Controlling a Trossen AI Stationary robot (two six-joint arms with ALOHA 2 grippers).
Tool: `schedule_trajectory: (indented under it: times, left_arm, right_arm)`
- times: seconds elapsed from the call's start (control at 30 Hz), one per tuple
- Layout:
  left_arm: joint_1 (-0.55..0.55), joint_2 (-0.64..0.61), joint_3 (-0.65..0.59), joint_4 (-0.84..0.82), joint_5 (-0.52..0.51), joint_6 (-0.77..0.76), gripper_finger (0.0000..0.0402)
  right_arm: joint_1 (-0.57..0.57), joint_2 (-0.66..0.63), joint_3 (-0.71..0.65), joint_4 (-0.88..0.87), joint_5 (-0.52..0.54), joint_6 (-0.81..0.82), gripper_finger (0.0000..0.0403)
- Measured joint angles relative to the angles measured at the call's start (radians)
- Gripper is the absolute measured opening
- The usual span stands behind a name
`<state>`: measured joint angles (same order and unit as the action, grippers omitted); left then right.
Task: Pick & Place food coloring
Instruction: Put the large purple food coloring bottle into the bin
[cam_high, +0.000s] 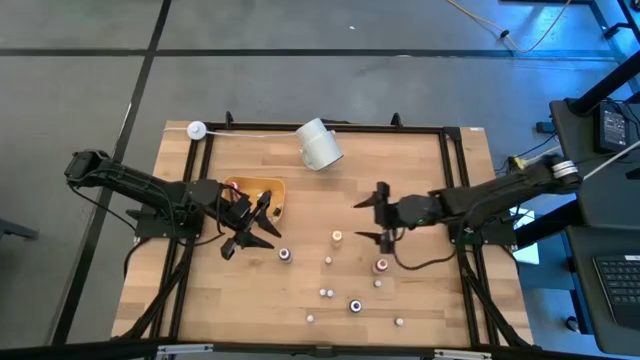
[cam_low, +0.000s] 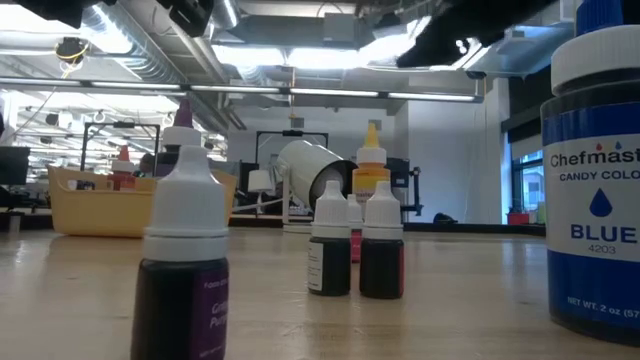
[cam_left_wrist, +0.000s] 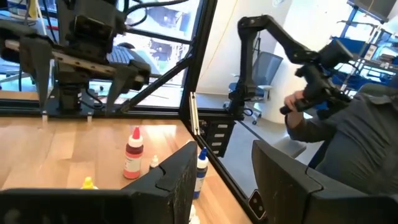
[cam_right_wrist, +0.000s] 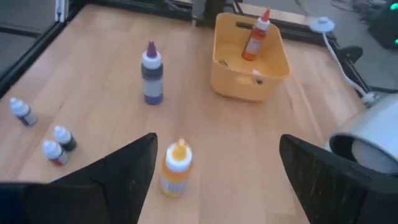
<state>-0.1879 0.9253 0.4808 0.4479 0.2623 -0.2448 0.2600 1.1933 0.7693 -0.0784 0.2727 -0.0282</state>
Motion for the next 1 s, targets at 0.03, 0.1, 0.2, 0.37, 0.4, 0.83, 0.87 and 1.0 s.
schedule_trajectory:
  times: [0.03, 0.1, 0.2, 0.37, 0.4, 0.83, 0.87, 1.0]
  left_arm:
    - [0.0, 0.0, 0.0, 0.001, 0.0, 0.003, 0.0149]
    - [0.0, 0.0, 0.0, -0.002, -0.01, 0.004, 0.0151]
    - [-0.001, 0.0, 0.014, -0.023, -0.029, -0.012, 0.0152]
    - [-0.03, 0.029, 0.117, -0.327, -0.107, 0.014, 0.0149]
    - [-0.041, 0.049, 0.147, -0.407, -0.135, 0.019, 0.0149]
    - [-0.113, 0.395, 0.401, -0.766, -0.252, -0.007, 0.0148]
    - [-0.113, 0.413, 0.401, -0.767, -0.259, -0.007, 0.0148]
    - [-0.113, 0.471, 0.402, -0.77, -0.263, -0.031, 0.0151]
  right_arm:
    - [0.0, -0.023, -0.028, 0.009, 0.0, -0.002, 0.0337]
    - [0.002, -0.064, -0.088, 0.076, -0.009, -0.025, 0.0337]
    - [0.003, -0.131, -0.183, 0.235, -0.038, -0.059, 0.0337]
    - [-0.017, -0.2, -0.307, 0.403, -0.008, -0.065, 0.0337]
    - [-0.025, -0.211, -0.319, 0.412, 0.0, -0.058, 0.0337]
    - [-0.064, -0.219, -0.336, 0.416, 0.005, -0.029, 0.0337]
    - [-0.064, -0.219, -0.336, 0.416, 0.005, -0.028, 0.0337]
    - [-0.064, -0.219, -0.335, 0.416, 0.005, -0.028, 0.0337]
